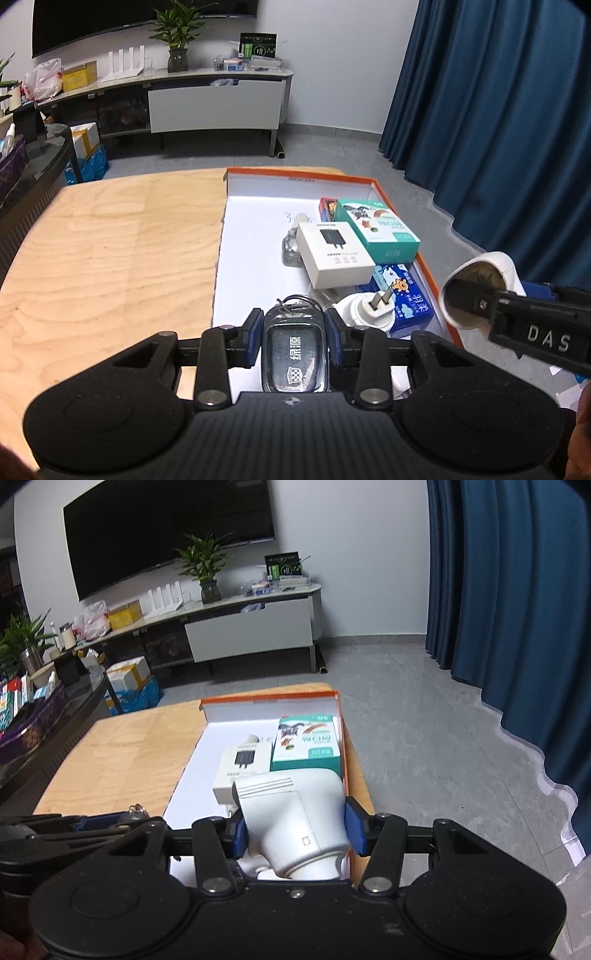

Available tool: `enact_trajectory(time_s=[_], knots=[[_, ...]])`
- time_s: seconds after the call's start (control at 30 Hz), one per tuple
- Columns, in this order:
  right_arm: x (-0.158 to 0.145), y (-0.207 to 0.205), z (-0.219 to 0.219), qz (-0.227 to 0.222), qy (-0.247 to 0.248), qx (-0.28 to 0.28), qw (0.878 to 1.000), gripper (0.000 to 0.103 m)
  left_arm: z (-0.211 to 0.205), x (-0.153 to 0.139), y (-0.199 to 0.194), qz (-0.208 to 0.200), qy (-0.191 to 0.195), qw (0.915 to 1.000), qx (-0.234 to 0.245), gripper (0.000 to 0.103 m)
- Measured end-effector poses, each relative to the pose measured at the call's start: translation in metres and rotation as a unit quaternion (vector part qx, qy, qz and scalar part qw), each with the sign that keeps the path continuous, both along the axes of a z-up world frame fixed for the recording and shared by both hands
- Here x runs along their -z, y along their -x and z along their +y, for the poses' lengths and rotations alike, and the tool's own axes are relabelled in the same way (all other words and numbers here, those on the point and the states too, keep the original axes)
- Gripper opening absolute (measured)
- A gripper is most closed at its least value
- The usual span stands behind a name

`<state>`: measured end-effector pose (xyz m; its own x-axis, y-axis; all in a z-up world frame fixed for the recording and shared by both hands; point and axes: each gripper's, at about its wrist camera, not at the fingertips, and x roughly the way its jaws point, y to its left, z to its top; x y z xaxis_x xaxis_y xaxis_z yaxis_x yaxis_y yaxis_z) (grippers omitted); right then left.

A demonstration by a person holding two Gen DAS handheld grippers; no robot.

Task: Organize rigid objects
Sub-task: 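Lower the key fob with the left gripper while the right gripper lowers the plug adapter, then open both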

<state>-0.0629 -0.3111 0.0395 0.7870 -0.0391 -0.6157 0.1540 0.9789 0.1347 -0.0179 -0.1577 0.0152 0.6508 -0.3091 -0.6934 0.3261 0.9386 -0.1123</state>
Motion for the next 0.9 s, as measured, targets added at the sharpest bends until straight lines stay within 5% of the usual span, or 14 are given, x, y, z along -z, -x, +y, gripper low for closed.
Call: enact_trajectory(time_s=[0.9], knots=[[0.039,-0.021,0.013,0.061,0.001,-0.038,0.997,0.069,-0.003,0.022,-0.015,0.027,0.003,0.9996,0.000,0.036]])
